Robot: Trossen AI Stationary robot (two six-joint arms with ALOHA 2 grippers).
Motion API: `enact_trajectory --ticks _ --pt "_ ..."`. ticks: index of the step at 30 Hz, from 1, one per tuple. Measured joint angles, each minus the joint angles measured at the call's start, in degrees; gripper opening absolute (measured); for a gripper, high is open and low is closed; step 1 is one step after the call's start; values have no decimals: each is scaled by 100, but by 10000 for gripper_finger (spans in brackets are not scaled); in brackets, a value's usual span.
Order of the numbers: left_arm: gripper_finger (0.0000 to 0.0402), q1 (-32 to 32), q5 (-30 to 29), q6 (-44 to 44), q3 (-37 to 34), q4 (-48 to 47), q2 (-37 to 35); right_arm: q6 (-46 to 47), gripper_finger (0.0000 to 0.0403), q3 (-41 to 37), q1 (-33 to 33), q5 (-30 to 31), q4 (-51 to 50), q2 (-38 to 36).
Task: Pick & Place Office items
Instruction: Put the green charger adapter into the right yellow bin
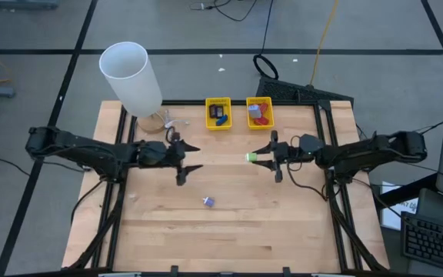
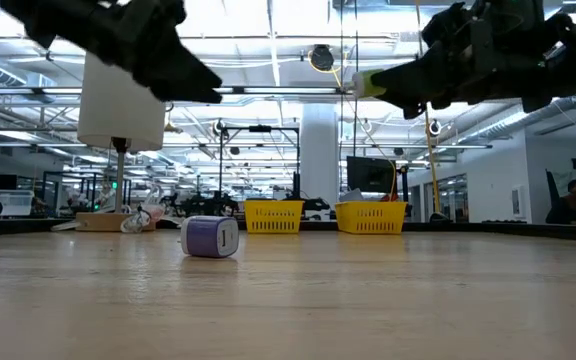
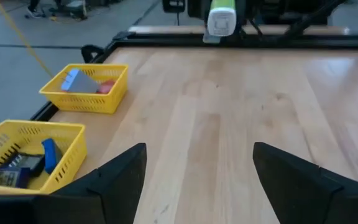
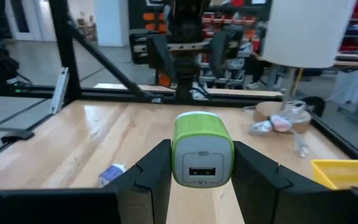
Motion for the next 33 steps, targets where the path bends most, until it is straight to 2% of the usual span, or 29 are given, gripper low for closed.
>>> enact_trajectory --ticks 4,11,21,28,33 --pt "287 12 0 -96 -666 486 -411 43 127 -163 -165 113 3 -273" --pt "289 10 -63 -326 -1557 646 -1428 360 127 -439 -671 99 2 -545" --pt "293 12 -157 -376 -2331 674 -2793 832 127 -673 -1392 152 2 -563" --pt "279 12 -370 -347 -2662 627 -3371 906 127 -863 -1602 1536 2 -387" --pt "274 12 -659 -360 -2737 634 -3506 832 127 -865 -1754 1997 120 32"
